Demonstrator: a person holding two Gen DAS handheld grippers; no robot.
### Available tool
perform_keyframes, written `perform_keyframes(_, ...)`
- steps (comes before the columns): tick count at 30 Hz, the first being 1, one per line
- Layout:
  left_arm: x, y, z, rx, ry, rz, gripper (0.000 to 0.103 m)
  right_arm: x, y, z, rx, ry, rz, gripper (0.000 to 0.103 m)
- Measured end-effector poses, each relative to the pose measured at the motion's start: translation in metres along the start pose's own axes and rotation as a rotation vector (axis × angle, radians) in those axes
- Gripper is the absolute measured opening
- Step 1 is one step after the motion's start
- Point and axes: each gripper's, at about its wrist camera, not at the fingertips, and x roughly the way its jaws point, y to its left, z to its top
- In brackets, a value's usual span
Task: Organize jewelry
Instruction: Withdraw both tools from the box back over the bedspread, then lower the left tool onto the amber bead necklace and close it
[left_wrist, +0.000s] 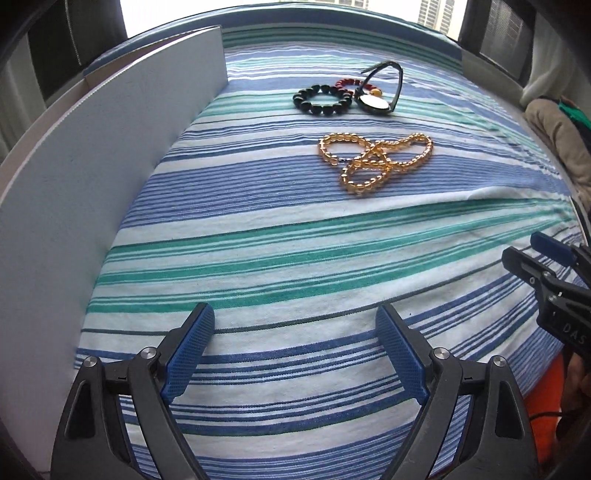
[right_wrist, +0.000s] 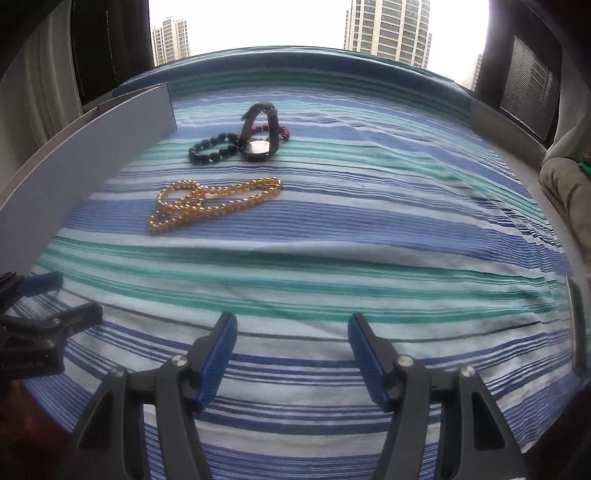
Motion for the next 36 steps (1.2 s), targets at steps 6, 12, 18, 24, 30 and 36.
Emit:
perform_keyframes(6,0.002,-0.001,0.000,0.005,-0.008,0.002,0.095,0.003,-0.006,-0.003,0.016,0.003,-0.032,0.064)
perform_keyframes(12,0.003,-0.001,0.000,0.005,-0.008,0.002,0.098,-0.001,-0.009,-0.004,0.012,-0.003,-0.063,0.063)
perform_keyframes(18,0.004,0.000,0.000,0.005,-0.008,0.003,0.101,0.002,-0.015,-0.005,0.028,0.012,-0.087,0.063)
perform_keyframes(24,0.005,0.001,-0.001,0.005,-0.010,0.005,0.103,0.002,-0.019,-0.005,0.039,0.014,-0.099,0.063)
perform_keyframes(30,0.005,0.002,-0.002,0.007,-0.013,0.005,0.103,0.002,-0.019,-0.005,0.041,0.013,-0.104,0.063)
perform_keyframes(36,0.005,0.002,-0.003,0.008,-0.016,0.004,0.103,0.003,-0.019,-0.005,0.043,0.017,-0.103,0.064)
